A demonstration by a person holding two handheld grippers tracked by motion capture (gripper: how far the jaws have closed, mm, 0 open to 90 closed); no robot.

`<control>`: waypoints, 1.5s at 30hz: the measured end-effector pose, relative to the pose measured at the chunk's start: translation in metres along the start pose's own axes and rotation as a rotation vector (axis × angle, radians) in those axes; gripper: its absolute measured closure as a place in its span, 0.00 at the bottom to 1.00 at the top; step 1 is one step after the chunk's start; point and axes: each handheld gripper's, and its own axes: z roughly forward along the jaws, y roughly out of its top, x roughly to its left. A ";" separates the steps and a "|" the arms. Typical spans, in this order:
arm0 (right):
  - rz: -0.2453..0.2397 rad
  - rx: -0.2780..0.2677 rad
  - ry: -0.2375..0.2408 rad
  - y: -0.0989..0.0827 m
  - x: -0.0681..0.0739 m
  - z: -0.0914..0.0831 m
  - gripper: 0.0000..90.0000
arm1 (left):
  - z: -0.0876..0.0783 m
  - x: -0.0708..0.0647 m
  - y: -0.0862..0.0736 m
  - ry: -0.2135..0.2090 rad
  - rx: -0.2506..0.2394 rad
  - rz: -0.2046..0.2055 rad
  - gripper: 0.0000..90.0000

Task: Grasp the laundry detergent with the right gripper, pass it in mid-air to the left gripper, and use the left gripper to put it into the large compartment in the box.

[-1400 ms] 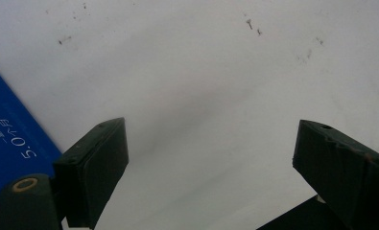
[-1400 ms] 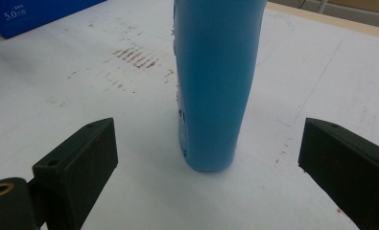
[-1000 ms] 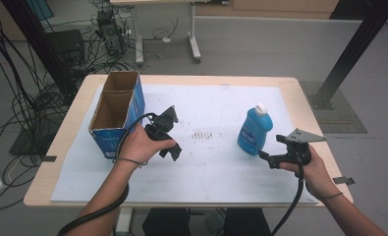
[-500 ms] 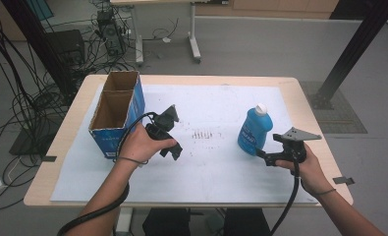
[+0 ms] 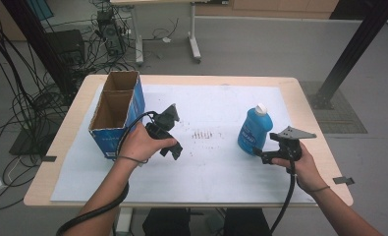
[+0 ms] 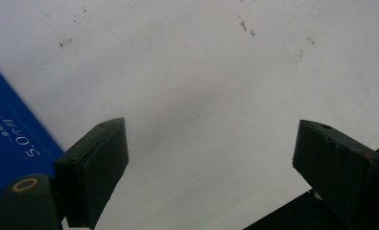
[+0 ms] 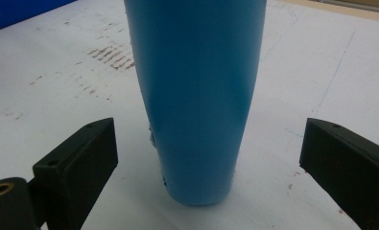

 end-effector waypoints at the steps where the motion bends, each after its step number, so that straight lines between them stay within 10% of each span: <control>1: 0.001 -0.001 0.002 -0.001 0.000 0.003 0.06 | 0.000 0.000 0.000 0.000 0.003 0.000 0.14; 45: 0.016 -0.031 0.025 -0.003 0.002 0.026 0.06 | 0.003 -0.002 0.003 -0.007 0.012 0.009 0.12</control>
